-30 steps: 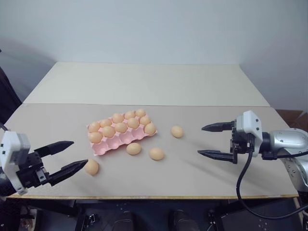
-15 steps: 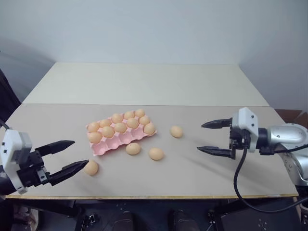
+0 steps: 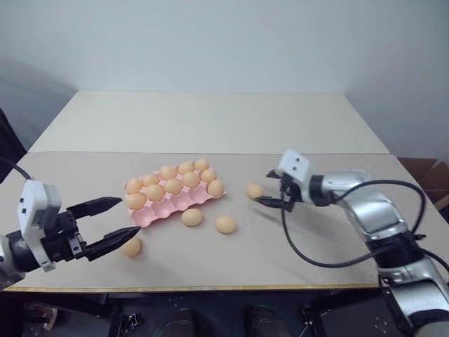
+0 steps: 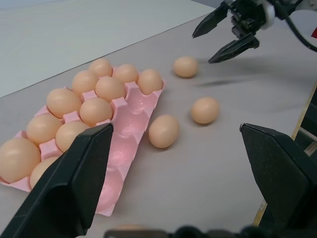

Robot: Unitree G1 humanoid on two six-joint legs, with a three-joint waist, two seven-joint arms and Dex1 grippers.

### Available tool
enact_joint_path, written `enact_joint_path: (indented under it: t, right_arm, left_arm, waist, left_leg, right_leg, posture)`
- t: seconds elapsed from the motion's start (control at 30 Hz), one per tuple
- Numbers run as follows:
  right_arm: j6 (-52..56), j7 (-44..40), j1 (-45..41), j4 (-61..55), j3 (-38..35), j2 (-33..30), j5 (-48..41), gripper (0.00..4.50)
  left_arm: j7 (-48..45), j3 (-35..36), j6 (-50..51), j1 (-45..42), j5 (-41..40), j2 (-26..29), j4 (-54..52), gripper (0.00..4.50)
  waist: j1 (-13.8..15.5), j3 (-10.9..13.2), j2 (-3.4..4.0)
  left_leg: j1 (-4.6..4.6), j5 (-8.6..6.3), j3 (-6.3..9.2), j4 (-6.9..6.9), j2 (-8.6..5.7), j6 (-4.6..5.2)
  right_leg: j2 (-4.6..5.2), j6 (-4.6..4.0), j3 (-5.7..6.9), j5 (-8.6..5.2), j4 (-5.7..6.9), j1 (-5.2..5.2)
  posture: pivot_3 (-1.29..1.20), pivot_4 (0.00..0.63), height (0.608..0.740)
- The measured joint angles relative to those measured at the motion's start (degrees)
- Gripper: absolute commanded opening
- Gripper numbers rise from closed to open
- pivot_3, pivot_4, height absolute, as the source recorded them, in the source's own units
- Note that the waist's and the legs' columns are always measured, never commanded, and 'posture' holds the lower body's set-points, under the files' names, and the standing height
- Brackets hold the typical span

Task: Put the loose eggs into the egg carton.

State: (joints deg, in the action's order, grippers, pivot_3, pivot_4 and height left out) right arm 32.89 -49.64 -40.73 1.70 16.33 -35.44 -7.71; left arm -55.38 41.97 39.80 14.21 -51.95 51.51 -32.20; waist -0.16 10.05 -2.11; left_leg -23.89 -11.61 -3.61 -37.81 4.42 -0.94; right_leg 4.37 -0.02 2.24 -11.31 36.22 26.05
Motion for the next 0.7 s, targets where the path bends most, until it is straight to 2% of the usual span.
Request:
enact_joint_path:
  t: [0.23,0.33,0.53,0.6,0.7]
  right_arm:
    - [-0.19,3.55,-3.31,9.85,3.41,6.91,5.70,4.50]
    - [-0.19,4.78,-3.40,11.79,3.50,8.92,6.98,3.87]
    - [0.00,4.92,-3.35,10.97,3.05,9.56,7.15,1.87]
    - [0.21,4.92,-2.94,9.61,2.72,9.19,7.10,1.66]
    - [2.22,4.65,-1.90,5.45,1.11,8.66,6.19,1.66]
  left_arm:
    - [-0.43,-0.27,-0.53,0.06,0.30,-0.01,0.55,4.46]
    - [-0.37,-0.26,-0.68,0.53,0.28,-0.16,0.47,4.50]
    - [-0.29,-0.21,-0.77,1.48,0.10,-0.44,0.42,4.50]
    - [-0.22,-0.21,-0.78,1.48,0.07,-0.57,0.40,4.50]
    - [-0.22,0.06,-0.78,1.72,-0.02,-0.73,0.39,4.50]
  waist:
    - [-0.24,0.00,0.00]
    - [-0.44,0.00,0.00]
    - [-0.58,0.00,0.01]
    - [-0.56,0.00,0.01]
    - [-0.57,0.00,0.01]
  left_leg:
    - [-0.06,0.00,0.00,0.00,0.01,0.00]
    - [-0.06,0.00,0.00,0.00,0.01,0.00]
    - [-0.06,0.00,0.01,0.00,0.02,0.00]
    - [-0.06,0.00,0.01,0.00,0.02,0.00]
    - [-0.06,0.00,0.01,0.00,0.02,0.00]
  right_leg:
    - [0.00,0.03,0.01,0.06,0.02,0.05]
    - [-0.01,0.02,0.01,0.06,0.02,0.05]
    - [-0.01,0.03,0.02,0.07,0.03,0.06]
    - [-0.01,0.03,0.02,0.07,0.03,0.06]
    - [-0.01,0.03,0.02,0.07,0.02,0.06]
  posture:
    - [0.00,0.150,0.740]
    - [0.00,0.150,0.740]
    - [0.00,0.150,0.740]
    - [0.00,0.150,0.740]
    - [0.00,0.150,0.740]
